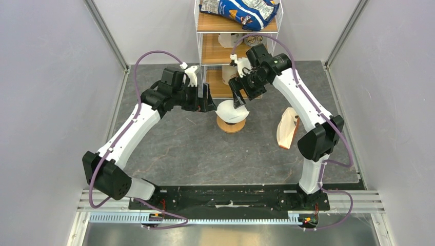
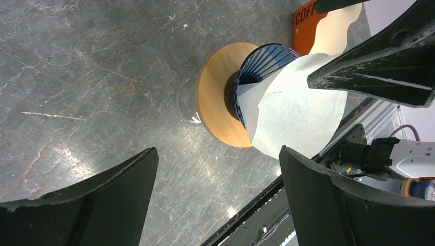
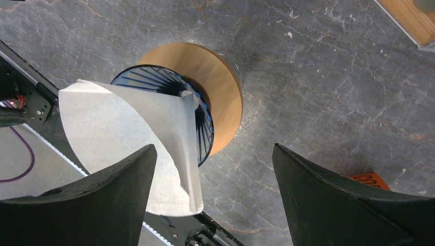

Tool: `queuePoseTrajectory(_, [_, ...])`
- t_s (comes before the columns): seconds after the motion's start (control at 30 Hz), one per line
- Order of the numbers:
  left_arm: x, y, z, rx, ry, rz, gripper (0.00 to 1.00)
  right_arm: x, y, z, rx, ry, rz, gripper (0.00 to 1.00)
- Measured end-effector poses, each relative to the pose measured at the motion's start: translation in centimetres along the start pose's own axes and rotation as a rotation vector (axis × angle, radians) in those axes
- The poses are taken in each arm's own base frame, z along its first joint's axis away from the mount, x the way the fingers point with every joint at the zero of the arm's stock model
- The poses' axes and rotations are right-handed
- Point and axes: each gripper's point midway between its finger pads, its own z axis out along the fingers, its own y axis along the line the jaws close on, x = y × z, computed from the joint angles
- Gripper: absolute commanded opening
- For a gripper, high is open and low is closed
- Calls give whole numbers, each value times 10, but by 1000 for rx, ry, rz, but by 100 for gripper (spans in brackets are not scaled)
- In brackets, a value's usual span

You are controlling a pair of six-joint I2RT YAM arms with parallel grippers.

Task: Place the coffee filter in the dripper

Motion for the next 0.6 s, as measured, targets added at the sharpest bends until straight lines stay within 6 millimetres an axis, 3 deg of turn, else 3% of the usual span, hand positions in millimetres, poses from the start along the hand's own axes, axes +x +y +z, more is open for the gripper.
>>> queuePoseTrajectory(0.3, [-1, 7, 0, -13, -6, -23, 96, 4, 3, 27, 33, 22, -79, 91])
queuePoseTrajectory(0.6, [-4, 12, -1, -22, -14, -37, 97, 12, -14, 53, 90, 56, -95, 91])
